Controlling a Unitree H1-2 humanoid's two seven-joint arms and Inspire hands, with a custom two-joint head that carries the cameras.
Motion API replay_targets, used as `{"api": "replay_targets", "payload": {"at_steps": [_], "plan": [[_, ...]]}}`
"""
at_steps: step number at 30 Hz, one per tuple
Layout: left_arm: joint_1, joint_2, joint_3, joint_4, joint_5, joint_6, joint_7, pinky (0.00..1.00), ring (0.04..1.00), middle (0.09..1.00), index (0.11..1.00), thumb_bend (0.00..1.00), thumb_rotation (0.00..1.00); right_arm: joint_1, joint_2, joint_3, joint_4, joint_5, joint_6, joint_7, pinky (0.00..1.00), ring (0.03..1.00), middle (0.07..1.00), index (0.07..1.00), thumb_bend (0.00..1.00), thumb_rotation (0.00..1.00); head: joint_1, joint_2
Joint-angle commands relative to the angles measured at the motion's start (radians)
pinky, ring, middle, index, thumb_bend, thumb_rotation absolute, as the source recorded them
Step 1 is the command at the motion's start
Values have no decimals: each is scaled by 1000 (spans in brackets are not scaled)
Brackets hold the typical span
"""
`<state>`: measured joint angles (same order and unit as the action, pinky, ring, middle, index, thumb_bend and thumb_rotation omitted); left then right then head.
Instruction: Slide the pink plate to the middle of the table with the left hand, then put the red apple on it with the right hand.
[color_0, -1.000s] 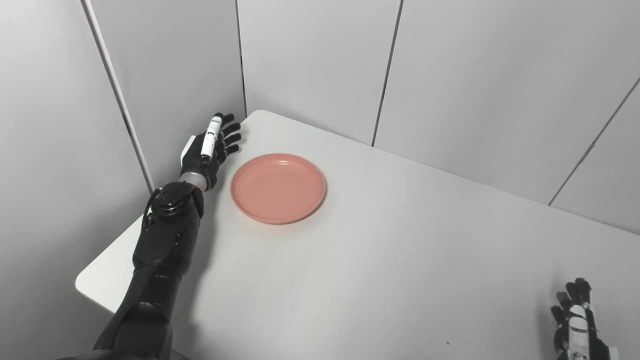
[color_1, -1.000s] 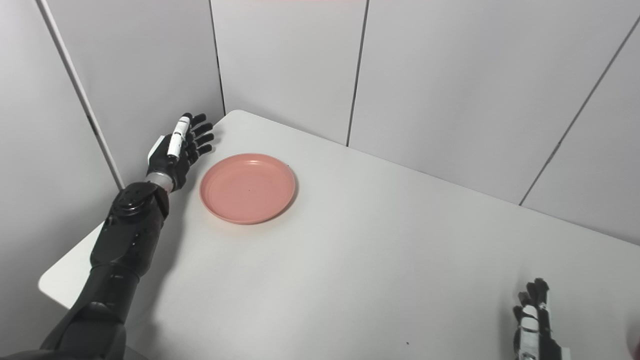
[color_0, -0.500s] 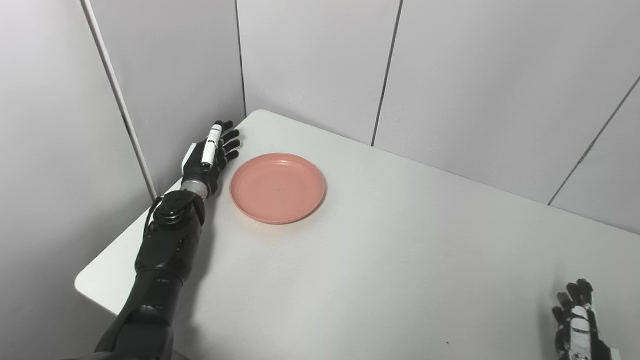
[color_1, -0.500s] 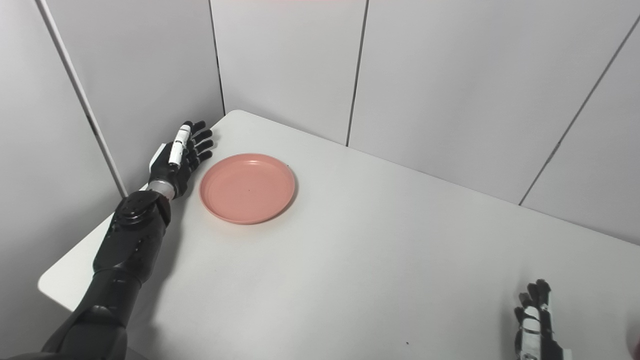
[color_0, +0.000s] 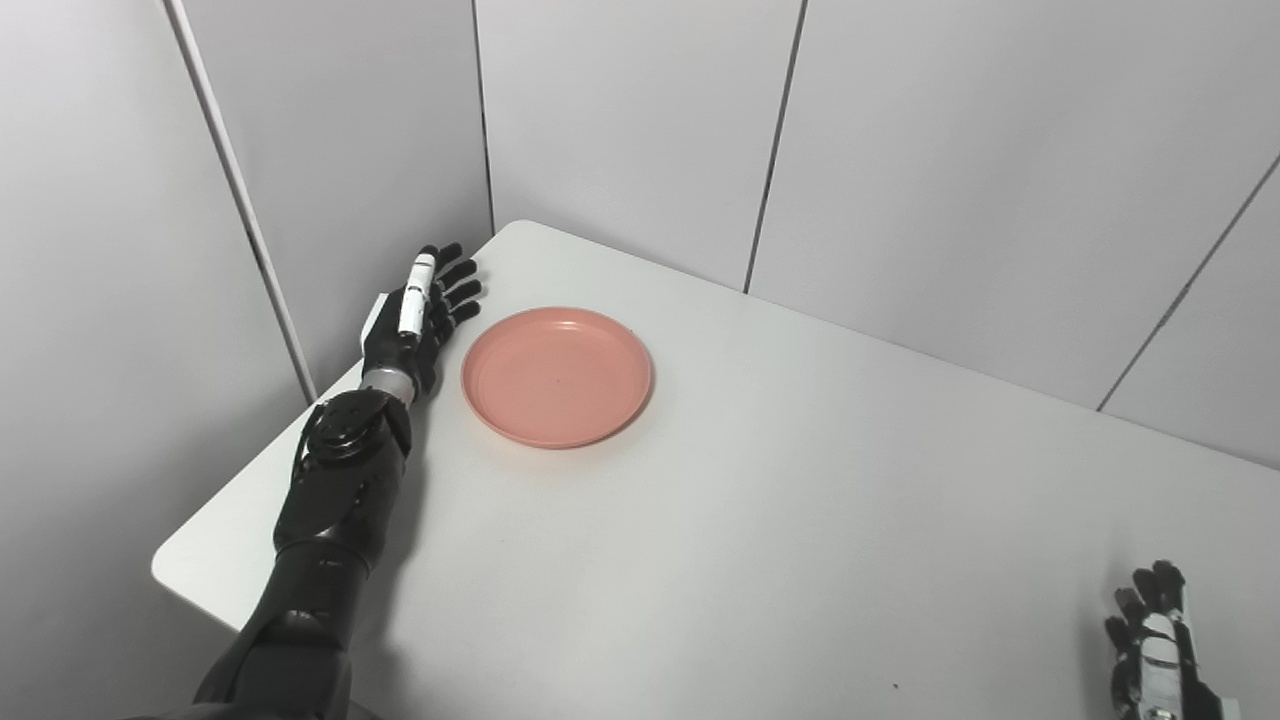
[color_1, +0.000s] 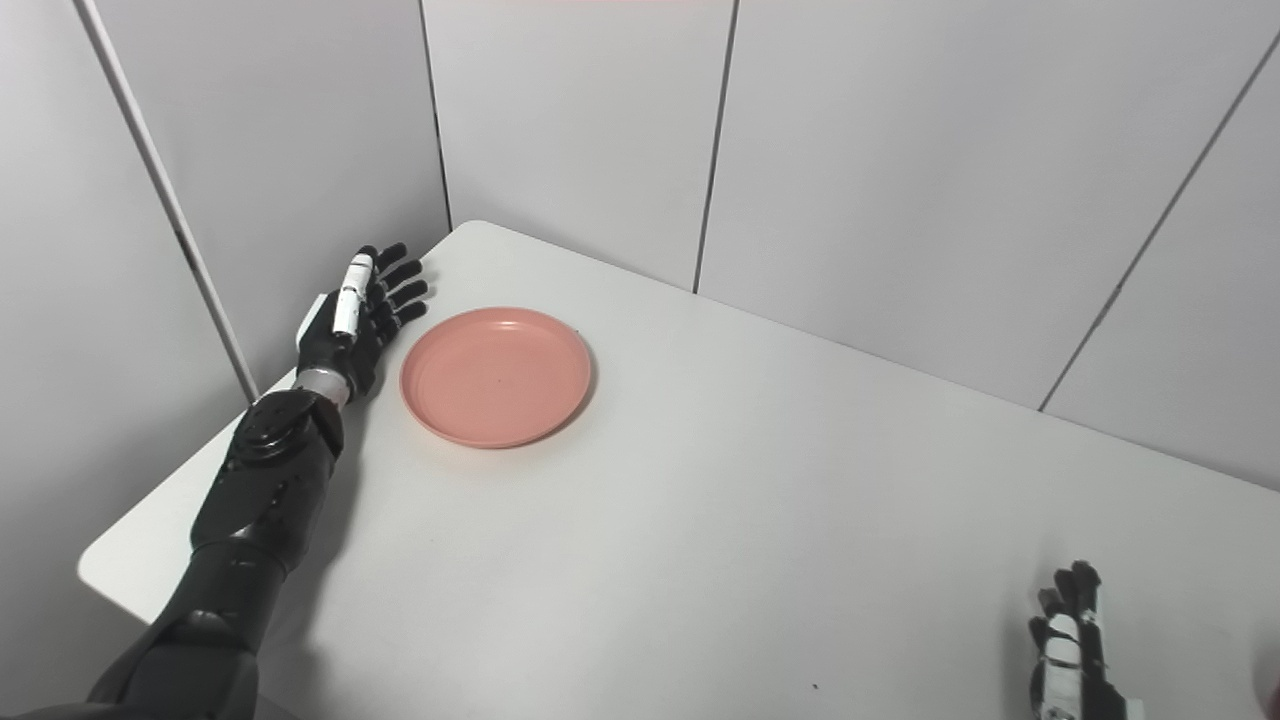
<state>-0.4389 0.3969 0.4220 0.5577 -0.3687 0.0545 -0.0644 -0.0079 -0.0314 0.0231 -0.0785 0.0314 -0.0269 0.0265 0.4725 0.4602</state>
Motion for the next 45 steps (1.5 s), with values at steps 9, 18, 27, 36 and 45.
{"api": "replay_targets", "payload": {"at_steps": [9,18,27,36,45], "plan": [[-40,-8,-20,84,-25,-42,-29,829,841,838,821,321,1000,-10,-5,-6,-31,-6,4,3,1000,991,991,996,24,1000,-4,-1],[-66,-34,-4,120,-83,-37,-74,805,816,817,800,343,1000,-11,-2,-10,-33,11,15,9,1000,994,995,1000,39,1000,-7,3],[-68,-58,-26,93,-93,-13,-87,818,818,821,805,354,1000,-9,0,-5,-38,14,18,6,1000,998,997,1000,33,1000,-12,8],[-41,-83,-39,33,-114,44,-117,784,812,823,806,342,1000,-8,2,-3,-36,9,13,3,1000,991,994,1000,47,1000,-18,15],[-20,-112,-50,-29,-125,95,-105,807,820,831,815,319,1000,-7,7,-4,-30,10,-3,8,1000,982,993,1000,44,1000,-28,24]]}}
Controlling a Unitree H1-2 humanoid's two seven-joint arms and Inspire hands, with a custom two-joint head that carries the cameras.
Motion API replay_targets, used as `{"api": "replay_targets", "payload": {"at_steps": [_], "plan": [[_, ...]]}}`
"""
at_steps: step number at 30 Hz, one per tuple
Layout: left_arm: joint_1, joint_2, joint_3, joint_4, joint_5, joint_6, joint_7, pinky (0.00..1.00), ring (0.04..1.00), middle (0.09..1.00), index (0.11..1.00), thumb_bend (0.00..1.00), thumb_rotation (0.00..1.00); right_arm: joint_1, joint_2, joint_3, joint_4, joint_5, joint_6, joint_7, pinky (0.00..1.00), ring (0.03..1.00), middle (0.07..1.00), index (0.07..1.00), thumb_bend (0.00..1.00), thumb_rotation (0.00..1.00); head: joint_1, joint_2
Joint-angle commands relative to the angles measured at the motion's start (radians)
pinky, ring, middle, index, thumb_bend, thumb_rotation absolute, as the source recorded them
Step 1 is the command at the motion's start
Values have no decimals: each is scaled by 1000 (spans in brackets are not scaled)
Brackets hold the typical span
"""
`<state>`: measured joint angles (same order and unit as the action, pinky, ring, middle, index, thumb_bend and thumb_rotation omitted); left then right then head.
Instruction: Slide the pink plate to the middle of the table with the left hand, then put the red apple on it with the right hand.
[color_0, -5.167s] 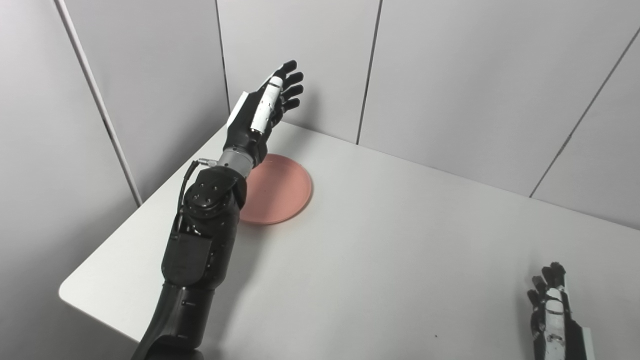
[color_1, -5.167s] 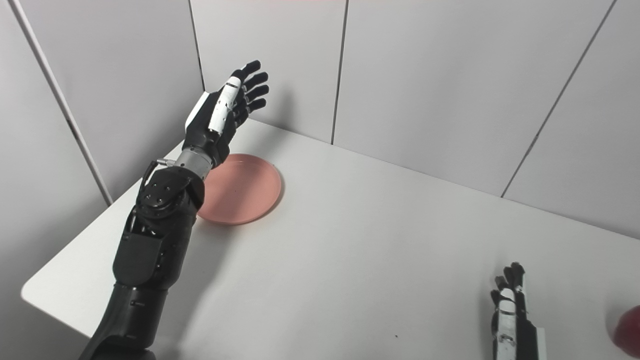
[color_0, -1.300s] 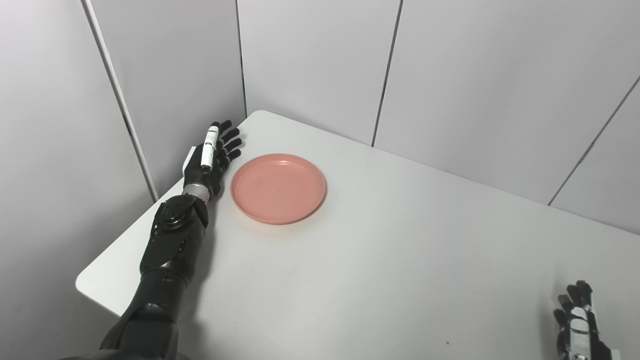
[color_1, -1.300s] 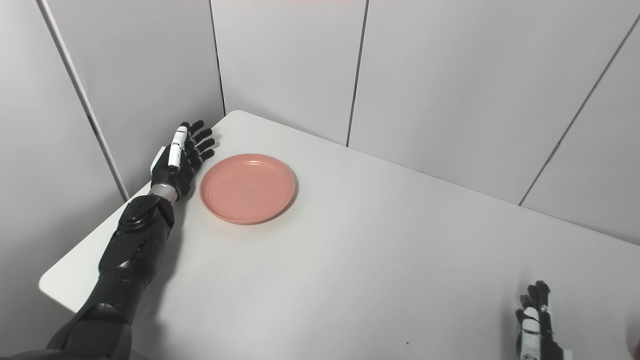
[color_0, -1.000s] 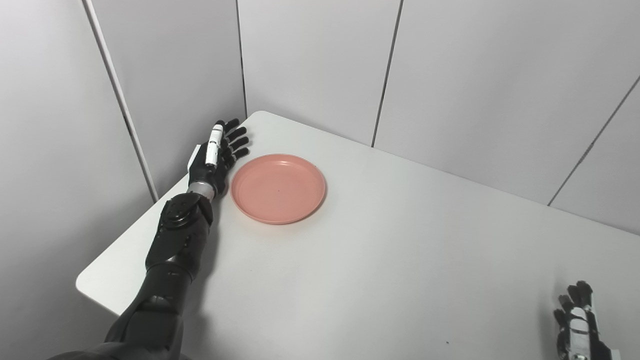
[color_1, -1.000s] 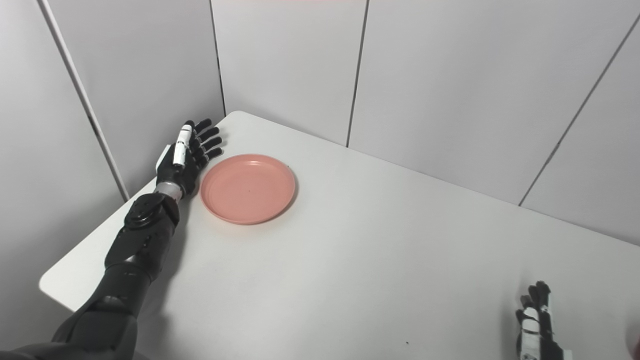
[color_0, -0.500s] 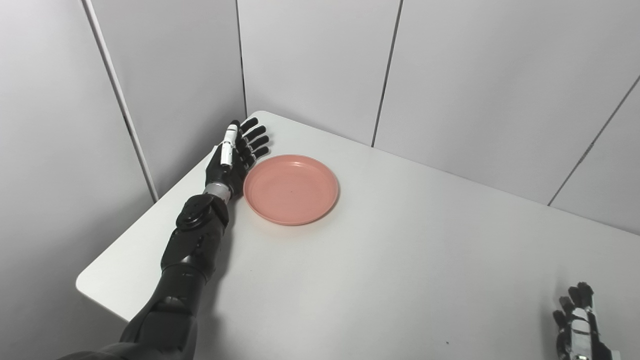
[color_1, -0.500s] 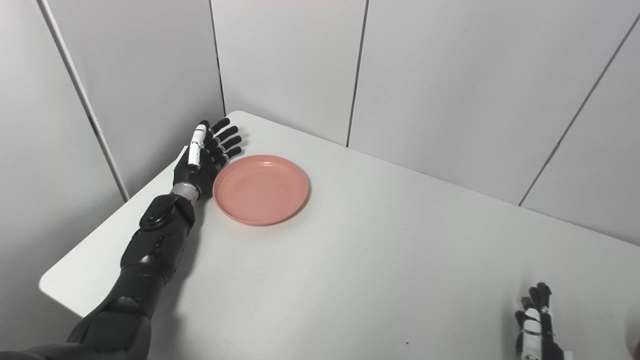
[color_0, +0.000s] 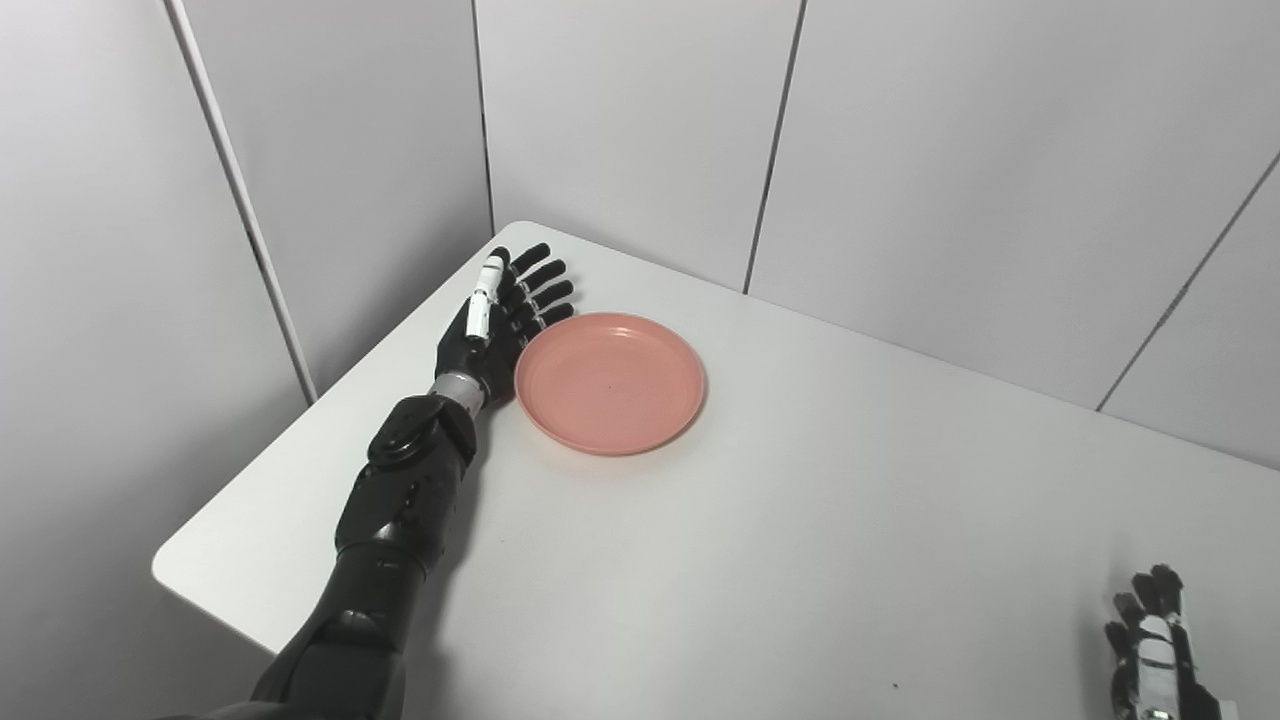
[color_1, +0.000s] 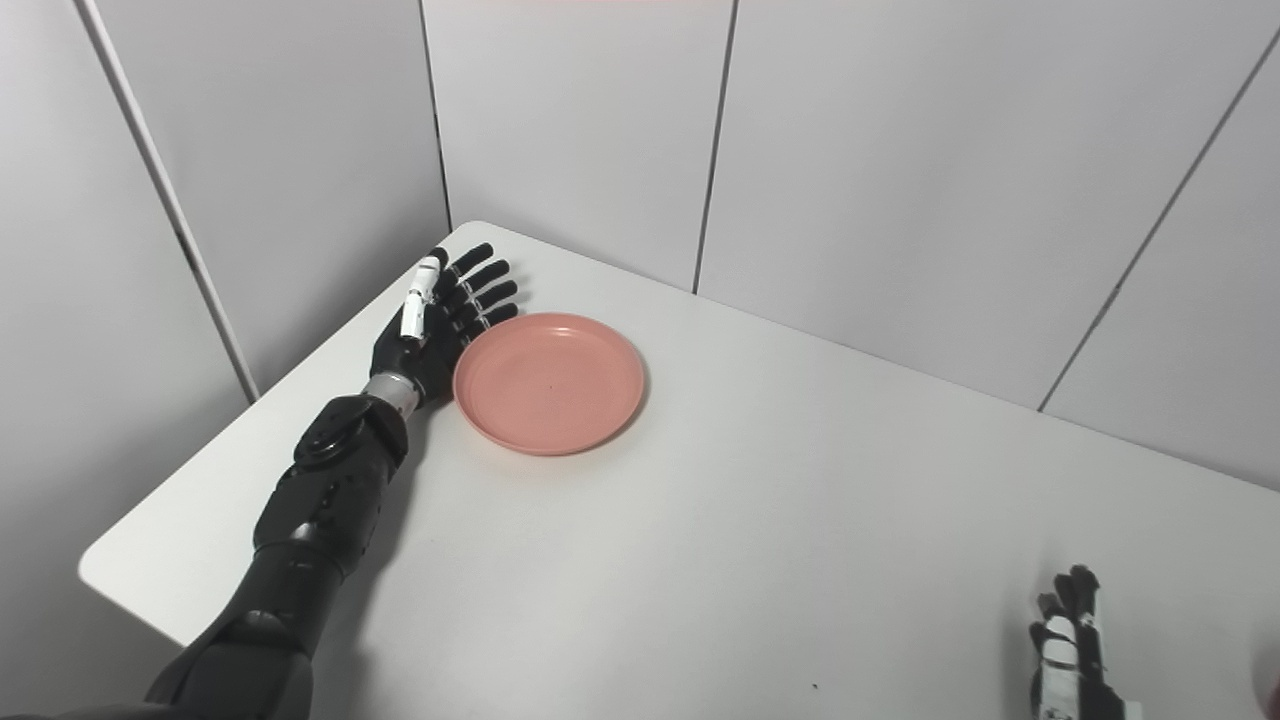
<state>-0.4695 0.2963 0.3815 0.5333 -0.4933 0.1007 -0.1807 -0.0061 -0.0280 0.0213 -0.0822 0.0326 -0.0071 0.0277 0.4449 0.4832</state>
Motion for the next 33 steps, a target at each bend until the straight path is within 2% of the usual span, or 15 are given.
{"api": "replay_targets", "payload": {"at_steps": [1,13,20,33], "plan": [[12,-15,-11,-10,0,54,16,806,819,831,817,315,1000,-9,4,-2,-26,8,-22,6,1000,982,993,1000,51,1000,0,1],[9,-59,-36,-46,2,90,30,833,832,834,823,312,1000,-7,10,2,-26,0,-27,3,999,983,987,998,59,1000,-16,13],[3,-78,-66,-38,16,88,27,840,842,850,837,294,1000,-5,15,2,-20,10,-34,7,1000,980,991,1000,73,1000,-28,19],[-20,-106,-127,28,31,60,-22,864,857,861,849,310,1000,-9,22,1,3,11,-45,7,999,976,990,1000,90,1000,-66,36]]}}
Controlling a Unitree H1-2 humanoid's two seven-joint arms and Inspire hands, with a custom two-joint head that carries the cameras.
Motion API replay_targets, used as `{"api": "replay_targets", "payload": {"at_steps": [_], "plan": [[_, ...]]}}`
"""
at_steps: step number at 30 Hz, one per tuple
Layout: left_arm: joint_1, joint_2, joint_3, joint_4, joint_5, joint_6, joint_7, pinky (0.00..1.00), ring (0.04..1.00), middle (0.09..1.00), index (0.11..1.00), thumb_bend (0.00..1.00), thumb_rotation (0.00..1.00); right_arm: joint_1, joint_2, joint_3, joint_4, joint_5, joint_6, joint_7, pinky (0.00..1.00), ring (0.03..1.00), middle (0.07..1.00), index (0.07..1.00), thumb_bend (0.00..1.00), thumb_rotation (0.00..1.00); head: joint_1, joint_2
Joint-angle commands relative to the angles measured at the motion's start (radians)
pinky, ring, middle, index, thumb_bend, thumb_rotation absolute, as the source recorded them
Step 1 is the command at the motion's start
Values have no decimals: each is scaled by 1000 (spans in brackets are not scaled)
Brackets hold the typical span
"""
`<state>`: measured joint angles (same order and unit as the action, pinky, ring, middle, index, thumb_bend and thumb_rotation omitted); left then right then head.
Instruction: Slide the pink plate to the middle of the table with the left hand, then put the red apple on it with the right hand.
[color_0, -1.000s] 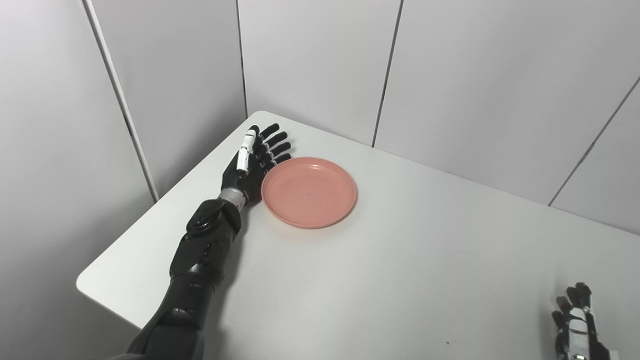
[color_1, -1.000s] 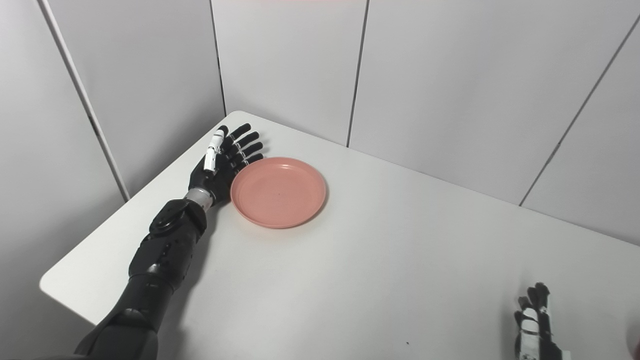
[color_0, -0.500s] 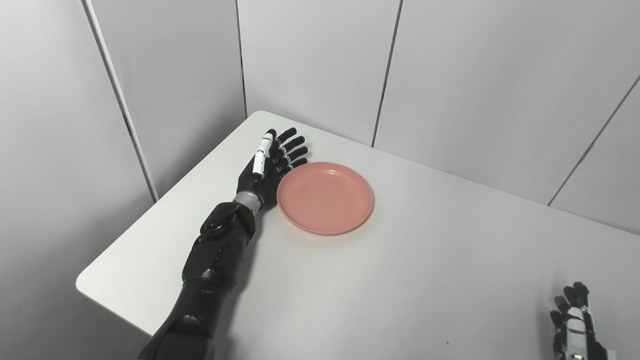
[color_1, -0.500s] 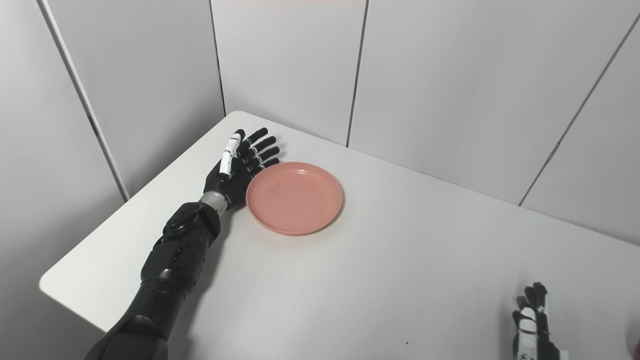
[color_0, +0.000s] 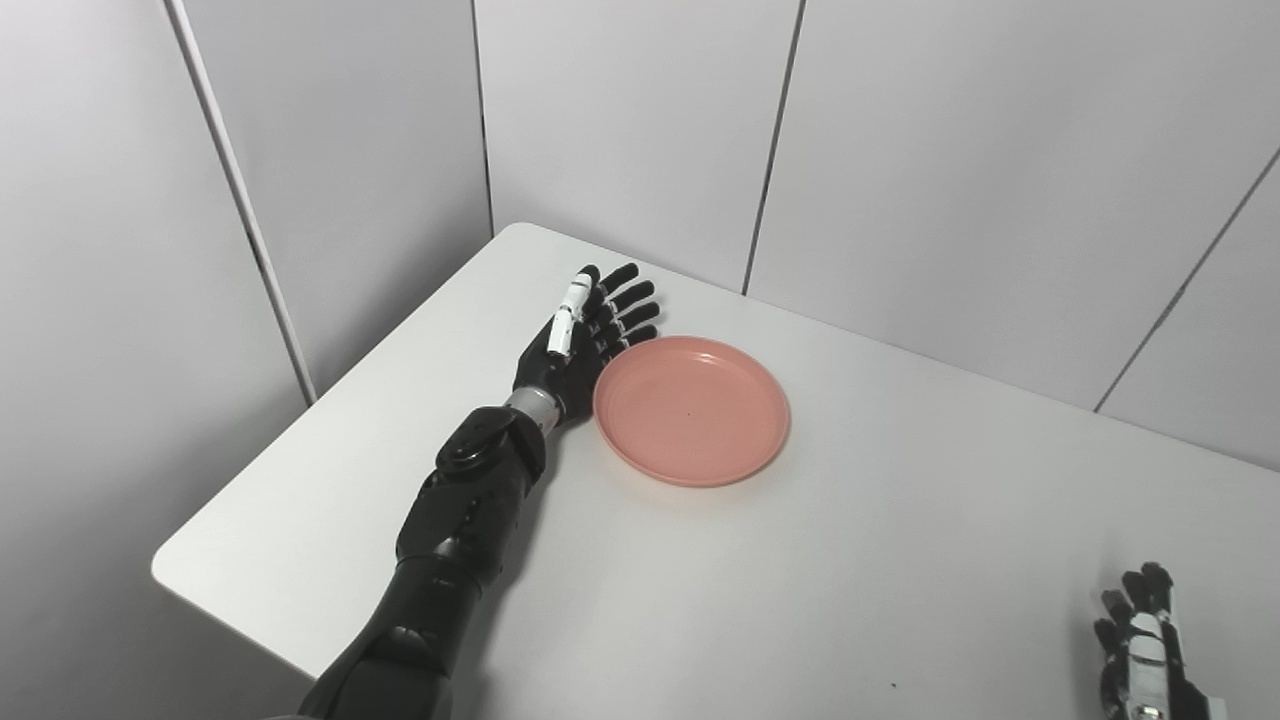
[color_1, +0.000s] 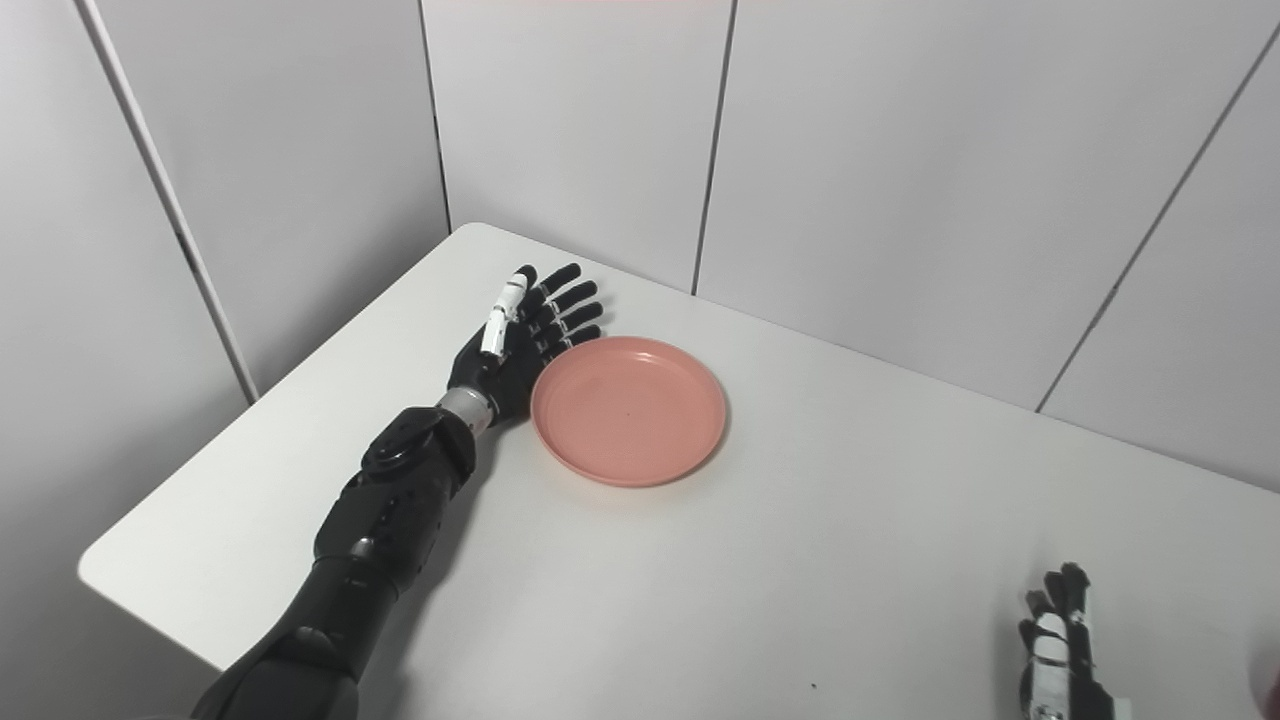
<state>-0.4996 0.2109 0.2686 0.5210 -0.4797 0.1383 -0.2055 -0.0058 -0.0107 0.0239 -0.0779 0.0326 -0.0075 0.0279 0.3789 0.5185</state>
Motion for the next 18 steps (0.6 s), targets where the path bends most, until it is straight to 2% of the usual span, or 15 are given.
{"api": "replay_targets", "payload": {"at_steps": [1,18], "plan": [[8,-22,-15,45,17,22,1,866,858,862,850,310,1000,-9,5,-1,1,10,-48,6,1000,976,990,1000,89,1000,-3,4],[17,-77,-32,59,25,20,2,840,839,843,832,312,1000,-8,15,1,-3,-16,-46,-9,961,953,968,980,122,1000,-38,35]]}}
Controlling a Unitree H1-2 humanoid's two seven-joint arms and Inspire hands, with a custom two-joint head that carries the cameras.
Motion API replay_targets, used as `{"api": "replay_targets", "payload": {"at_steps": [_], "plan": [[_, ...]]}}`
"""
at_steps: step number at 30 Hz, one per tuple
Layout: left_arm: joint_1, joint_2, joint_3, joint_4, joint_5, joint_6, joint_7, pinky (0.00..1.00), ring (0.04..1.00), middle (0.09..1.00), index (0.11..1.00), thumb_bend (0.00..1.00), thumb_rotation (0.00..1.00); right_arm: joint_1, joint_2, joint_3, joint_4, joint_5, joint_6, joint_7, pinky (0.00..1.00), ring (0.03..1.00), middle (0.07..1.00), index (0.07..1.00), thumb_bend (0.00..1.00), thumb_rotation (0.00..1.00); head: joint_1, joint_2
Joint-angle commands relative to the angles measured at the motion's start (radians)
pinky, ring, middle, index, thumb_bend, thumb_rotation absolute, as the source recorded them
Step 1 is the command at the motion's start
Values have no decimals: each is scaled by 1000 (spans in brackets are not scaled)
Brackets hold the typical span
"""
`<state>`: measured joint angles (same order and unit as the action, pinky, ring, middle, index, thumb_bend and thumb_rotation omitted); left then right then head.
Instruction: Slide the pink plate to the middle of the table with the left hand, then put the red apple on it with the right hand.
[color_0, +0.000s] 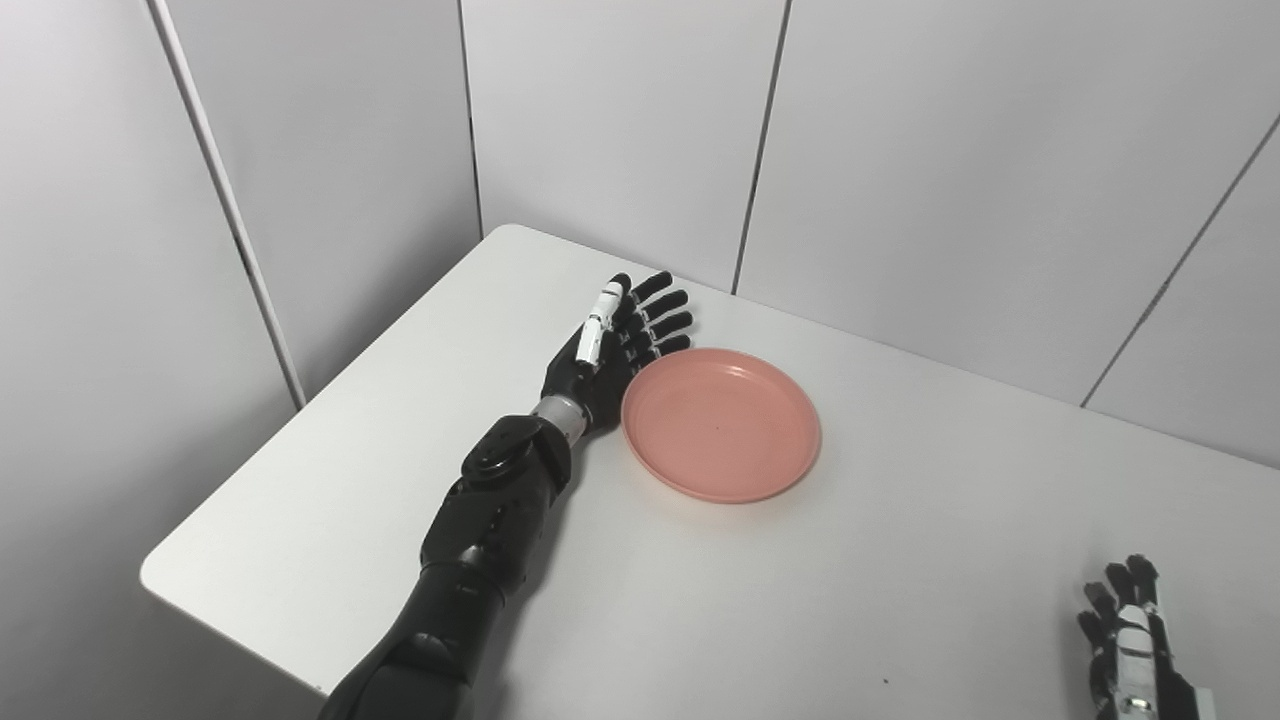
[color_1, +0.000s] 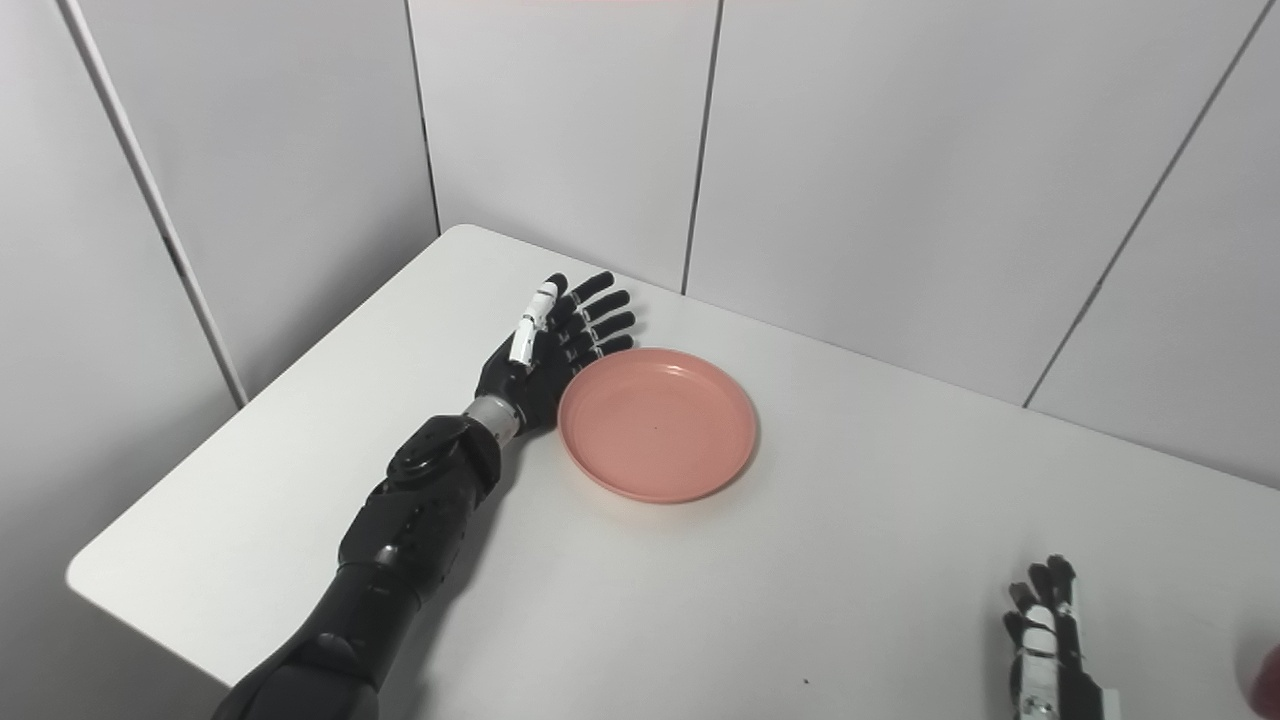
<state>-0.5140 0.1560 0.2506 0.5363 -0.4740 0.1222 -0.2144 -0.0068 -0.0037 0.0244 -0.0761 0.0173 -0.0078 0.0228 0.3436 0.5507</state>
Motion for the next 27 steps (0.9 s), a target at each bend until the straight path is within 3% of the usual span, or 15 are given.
{"api": "replay_targets", "payload": {"at_steps": [1,17,27], "plan": [[31,-23,-14,49,20,34,11,840,837,841,830,312,1000,-8,9,0,-4,1,-45,-3,960,954,970,980,123,1000,-8,5],[35,-60,-35,71,24,50,16,765,792,803,797,324,1000,-8,19,10,-17,-37,-41,-23,950,952,966,970,149,1000,-68,31],[44,-75,-65,80,26,50,1,786,796,806,801,330,1000,-15,41,17,-11,-82,-35,-53,926,939,954,962,159,1000,-130,53]]}}
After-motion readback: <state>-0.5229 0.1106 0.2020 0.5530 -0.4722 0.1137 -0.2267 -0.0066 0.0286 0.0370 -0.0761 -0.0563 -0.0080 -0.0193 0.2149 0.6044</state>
